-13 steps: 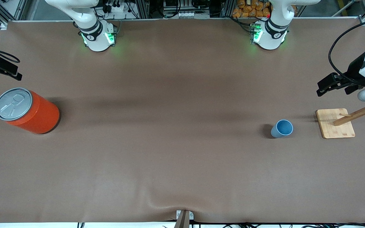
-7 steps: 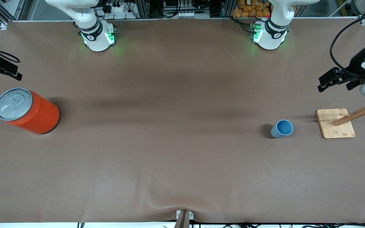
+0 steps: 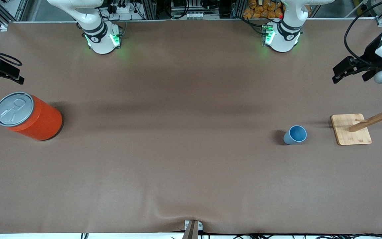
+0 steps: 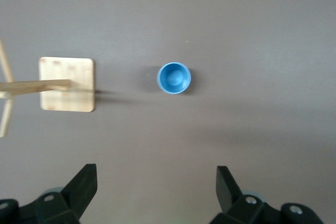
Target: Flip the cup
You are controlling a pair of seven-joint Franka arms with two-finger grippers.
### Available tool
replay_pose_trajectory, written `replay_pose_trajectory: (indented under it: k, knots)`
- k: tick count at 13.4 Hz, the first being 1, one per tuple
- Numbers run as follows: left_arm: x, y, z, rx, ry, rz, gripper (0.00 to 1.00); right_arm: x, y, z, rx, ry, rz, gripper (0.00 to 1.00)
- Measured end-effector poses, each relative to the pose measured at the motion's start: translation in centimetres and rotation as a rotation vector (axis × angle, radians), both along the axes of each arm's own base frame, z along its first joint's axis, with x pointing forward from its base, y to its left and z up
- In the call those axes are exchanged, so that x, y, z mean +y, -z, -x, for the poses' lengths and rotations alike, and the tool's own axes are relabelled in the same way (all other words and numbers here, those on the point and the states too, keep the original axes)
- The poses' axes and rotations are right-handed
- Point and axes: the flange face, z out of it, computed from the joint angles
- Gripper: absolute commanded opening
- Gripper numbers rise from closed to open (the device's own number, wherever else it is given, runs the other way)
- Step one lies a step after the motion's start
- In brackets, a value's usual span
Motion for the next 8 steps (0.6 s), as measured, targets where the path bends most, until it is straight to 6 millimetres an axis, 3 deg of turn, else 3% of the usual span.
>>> replay_pose_trajectory:
  k: [8]
  knots:
    - [0.16,-1.06,0.21,-0.014,-0.004,0.008,1.0,0.09,0.01,-0.01,0.0,-0.002,0.0,1.0]
